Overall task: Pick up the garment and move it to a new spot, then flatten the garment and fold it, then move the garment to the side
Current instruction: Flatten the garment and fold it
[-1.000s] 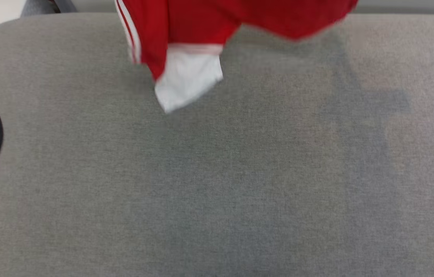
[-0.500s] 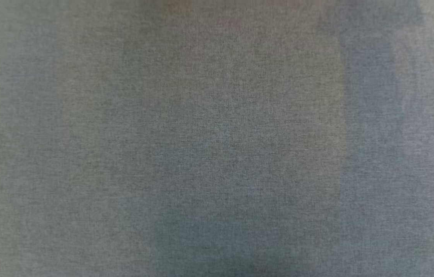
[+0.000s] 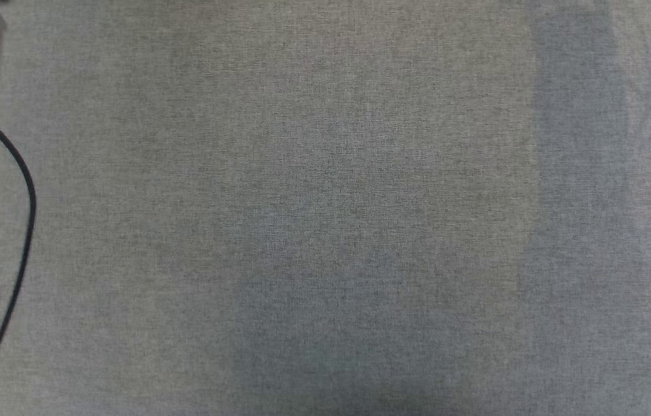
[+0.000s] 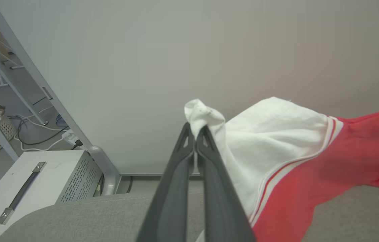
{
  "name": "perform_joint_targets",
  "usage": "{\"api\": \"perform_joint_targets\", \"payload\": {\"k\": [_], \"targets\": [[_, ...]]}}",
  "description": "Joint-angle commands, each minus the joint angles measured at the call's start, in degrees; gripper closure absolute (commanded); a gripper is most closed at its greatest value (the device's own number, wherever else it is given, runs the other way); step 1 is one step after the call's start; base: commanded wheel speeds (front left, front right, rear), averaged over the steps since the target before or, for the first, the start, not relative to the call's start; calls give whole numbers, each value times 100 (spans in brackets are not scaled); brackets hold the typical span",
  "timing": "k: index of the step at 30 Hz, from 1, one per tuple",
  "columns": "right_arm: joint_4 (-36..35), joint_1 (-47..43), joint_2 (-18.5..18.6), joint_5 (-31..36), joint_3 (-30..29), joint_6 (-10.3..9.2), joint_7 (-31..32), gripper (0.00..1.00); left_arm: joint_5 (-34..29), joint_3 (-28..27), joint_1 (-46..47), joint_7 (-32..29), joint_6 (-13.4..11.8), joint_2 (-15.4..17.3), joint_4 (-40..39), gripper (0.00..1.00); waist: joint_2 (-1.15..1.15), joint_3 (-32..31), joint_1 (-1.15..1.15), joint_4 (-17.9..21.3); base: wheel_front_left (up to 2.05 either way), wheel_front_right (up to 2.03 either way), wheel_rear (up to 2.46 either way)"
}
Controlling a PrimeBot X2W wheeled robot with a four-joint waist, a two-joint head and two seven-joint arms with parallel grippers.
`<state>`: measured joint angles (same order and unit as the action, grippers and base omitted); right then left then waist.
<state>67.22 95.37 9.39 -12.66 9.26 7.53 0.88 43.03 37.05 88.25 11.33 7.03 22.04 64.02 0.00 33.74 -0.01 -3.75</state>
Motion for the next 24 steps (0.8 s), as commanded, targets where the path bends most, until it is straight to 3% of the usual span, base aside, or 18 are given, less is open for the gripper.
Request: {"api": "perform_joint_targets", "payload": {"k": [1,9,17,24], "targets": [[8,-316,-2,-98,119,-4,-65,100,137,15,-281,-19,33,-47,-15,100,0,-53,1,-34,0,0,0],[-455,-2162,192,-928,694,-4,-328,100,825,168,-1919,-6,44,-48,-666,100,0,-497,1,-105,0,0,0],[-1533,-4118,736,-1753,937,-4,-302,100,1265,293,-3664,95,29,286,-1518,100,0,-1216,1,-123,0,0,0],[-2512,-5737,1168,-2060,618,-4,187,100,1554,250,-5030,70,-375,526,-2376,100,0,-1909,1,-134,0,0,0]]}}
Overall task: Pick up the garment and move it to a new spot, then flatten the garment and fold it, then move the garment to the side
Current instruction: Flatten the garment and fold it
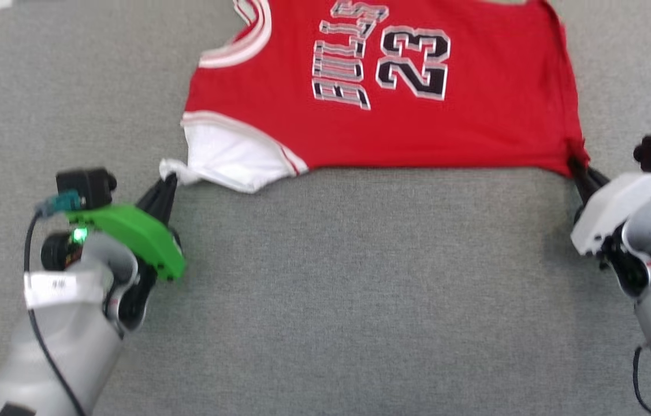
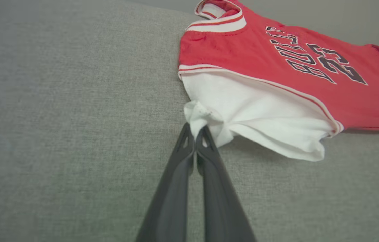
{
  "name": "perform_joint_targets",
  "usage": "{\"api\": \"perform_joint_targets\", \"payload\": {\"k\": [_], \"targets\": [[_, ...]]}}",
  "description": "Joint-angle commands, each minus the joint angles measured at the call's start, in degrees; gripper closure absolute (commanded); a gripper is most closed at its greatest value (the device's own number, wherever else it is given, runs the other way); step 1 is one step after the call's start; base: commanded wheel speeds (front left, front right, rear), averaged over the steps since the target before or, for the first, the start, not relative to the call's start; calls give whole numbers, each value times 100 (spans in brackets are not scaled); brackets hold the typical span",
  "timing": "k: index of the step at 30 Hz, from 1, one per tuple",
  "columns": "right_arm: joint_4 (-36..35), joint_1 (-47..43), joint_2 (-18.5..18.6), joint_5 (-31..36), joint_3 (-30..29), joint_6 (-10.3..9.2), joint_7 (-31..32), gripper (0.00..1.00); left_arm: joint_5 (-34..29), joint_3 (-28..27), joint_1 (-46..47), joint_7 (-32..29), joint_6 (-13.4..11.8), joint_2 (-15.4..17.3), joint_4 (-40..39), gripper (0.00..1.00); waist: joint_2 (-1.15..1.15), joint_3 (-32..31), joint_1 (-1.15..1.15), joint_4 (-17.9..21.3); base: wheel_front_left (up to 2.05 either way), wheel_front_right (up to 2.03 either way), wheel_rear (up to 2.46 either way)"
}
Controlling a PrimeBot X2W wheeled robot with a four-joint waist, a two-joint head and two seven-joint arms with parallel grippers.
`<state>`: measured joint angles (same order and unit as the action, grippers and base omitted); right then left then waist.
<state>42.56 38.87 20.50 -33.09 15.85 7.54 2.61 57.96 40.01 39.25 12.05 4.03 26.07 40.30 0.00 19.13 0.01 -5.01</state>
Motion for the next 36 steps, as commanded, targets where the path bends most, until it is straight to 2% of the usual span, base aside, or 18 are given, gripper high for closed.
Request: {"api": "perform_joint_targets", "payload": {"k": [1,5,9,13,18,19,25,29,36], "targets": [[-218,-321,95,-27,-134,-5,99,100,131,-77,-352,-17,-175,184,-191,100,0,-536,-1,-4,0,0,0],[-836,-1183,124,6,-511,-5,500,100,259,-106,-1117,-95,-606,453,-972,100,0,-807,-1,-13,0,0,0],[-1486,-1974,9,153,-958,-5,887,100,358,-139,-1858,-192,-1153,759,-1831,100,0,-1043,-1,-31,0,0,0],[-2149,-2792,-274,301,-1475,-5,1361,100,560,-152,-2558,-349,-1570,977,-2634,100,0,-1253,-1,-132,0,0,0],[-2887,-3659,-707,505,-1993,-5,1907,100,715,-125,-3206,-473,-1946,1183,-3230,100,0,-1469,-1,-201,0,0,0],[-3301,-4165,-946,632,-2249,-5,2216,100,827,-142,-3578,-523,-2166,1314,-3554,100,0,-1581,-1,-239,0,0,0],[-3953,-4890,-1325,805,-2586,-5,2680,100,1028,-183,-4178,-605,-2517,1549,-4100,100,0,-1681,-1,-271,0,0,0],[-4236,-5112,-1473,908,-2724,-5,2837,100,1046,-212,-4289,-644,-2666,1658,-4395,100,0,-1676,-1,-280,0,0,0],[-4357,-4786,-1539,1222,-2741,-5,2816,100,815,-200,-3664,-826,-2571,1706,-4517,100,0,-1502,-1,-258,0,0,0]]}}
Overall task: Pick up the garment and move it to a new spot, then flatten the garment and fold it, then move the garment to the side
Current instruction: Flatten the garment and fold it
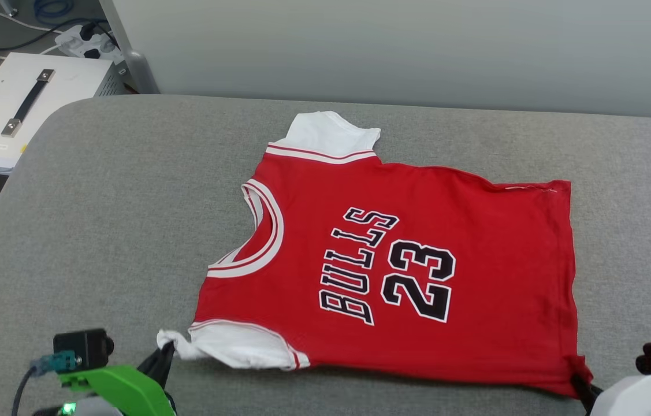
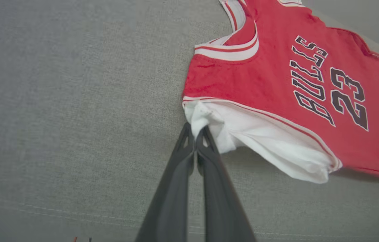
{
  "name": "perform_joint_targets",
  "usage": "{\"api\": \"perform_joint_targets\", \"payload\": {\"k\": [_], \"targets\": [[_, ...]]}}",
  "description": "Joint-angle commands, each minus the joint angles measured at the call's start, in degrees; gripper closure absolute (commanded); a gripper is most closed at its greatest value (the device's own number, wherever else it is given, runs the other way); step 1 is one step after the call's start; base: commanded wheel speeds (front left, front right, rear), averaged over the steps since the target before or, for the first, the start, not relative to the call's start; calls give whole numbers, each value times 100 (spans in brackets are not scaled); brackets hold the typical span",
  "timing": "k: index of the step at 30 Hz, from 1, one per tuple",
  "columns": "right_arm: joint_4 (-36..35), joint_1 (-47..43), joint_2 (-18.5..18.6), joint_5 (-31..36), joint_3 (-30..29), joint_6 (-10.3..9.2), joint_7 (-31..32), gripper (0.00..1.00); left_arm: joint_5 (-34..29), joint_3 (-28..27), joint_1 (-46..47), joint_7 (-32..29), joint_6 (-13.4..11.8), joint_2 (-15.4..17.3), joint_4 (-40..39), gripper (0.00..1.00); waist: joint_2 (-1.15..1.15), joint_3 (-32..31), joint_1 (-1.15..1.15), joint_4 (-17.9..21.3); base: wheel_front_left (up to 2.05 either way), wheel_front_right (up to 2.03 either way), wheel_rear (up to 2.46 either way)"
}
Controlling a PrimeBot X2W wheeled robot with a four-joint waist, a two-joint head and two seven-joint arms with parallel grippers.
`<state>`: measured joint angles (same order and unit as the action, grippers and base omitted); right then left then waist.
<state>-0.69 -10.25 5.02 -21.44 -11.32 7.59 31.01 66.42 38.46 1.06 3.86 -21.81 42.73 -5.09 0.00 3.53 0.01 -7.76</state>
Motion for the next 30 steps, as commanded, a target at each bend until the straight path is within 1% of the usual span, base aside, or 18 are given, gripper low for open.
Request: {"api": "perform_joint_targets", "payload": {"k": [1,6,12,16,22,27,30], "targets": [[-7,234,10,117,-13,-10,-37,100,-63,-28,328,-69,74,7,95,100,0,104,-1,30,0,0,0],[200,827,54,338,47,-10,-176,100,-191,44,1119,-250,431,-250,599,100,0,294,-1,130,0,0,0],[599,1525,127,478,114,-10,-345,100,-382,89,2059,-305,818,-593,1421,100,0,584,-1,242,0,0,0],[874,1904,157,476,193,-10,-408,100,-454,164,2594,-346,1124,-868,2029,100,0,775,-1,305,0,0,0],[1196,2239,204,500,236,-10,-542,100,-544,259,3159,-287,1516,-1231,2933,100,0,1001,-1,345,0,0,0],[1399,2305,232,451,246,-10,-615,100,-502,315,3423,-250,1822,-1538,3632,100,0,1117,-1,334,0,0,0],[1520,2289,263,493,324,-10,-609,100,-409,423,3476,-503,1964,-1717,4090,100,0,1149,-1,334,0,0,0]]}}
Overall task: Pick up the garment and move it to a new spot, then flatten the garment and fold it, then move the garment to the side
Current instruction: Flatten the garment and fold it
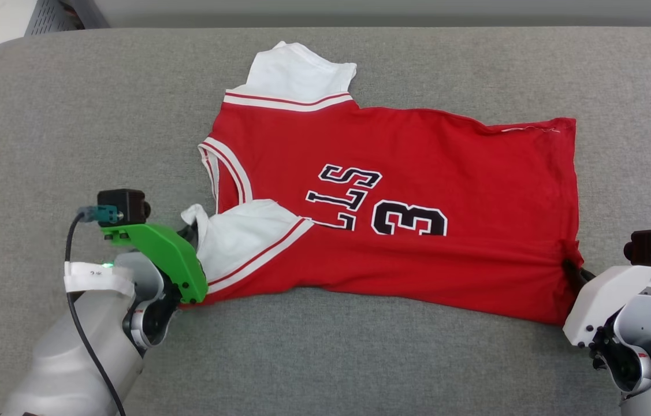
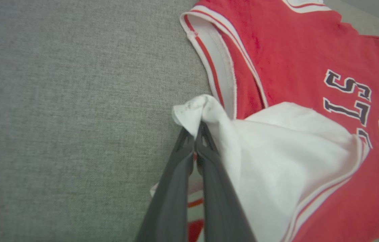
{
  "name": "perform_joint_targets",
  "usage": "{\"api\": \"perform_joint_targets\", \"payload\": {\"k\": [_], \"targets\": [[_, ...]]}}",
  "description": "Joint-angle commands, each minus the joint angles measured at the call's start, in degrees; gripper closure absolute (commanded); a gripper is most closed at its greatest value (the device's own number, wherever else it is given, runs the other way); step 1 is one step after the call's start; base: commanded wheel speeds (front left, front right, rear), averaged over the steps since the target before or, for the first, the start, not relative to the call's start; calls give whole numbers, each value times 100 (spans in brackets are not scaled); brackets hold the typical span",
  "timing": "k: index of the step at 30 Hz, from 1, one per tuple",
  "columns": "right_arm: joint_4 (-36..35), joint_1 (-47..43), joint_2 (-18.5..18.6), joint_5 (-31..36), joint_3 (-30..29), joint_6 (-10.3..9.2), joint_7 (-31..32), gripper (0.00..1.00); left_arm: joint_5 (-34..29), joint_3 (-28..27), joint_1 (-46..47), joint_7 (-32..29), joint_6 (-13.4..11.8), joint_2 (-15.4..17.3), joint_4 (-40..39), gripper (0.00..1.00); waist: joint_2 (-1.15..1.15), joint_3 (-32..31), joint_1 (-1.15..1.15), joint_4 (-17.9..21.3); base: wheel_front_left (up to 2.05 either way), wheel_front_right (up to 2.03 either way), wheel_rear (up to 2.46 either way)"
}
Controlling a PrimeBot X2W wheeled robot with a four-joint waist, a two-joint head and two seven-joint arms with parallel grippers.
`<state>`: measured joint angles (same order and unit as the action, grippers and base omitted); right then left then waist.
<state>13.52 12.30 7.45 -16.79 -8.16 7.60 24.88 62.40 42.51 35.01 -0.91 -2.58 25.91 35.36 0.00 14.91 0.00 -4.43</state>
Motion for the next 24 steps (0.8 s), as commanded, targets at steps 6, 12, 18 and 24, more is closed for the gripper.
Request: {"api": "perform_joint_targets", "payload": {"k": [6,12,18,24], "targets": [[352,-124,36,-22,144,-11,95,100,115,123,138,-240,317,-286,585,100,0,-62,0,-33,0,0,0],[283,-311,67,-328,206,-11,-165,0,135,50,178,-29,307,-358,881,0,0,-252,0,-75,0,0,0],[-145,-522,44,-451,189,-11,-971,0,120,-75,200,274,188,-295,1010,0,0,-519,0,-97,0,0,0],[-619,-688,-17,-136,124,-11,-1738,0,177,-176,129,211,117,36,904,0,0,-765,0,-23,0,0,0]]}}
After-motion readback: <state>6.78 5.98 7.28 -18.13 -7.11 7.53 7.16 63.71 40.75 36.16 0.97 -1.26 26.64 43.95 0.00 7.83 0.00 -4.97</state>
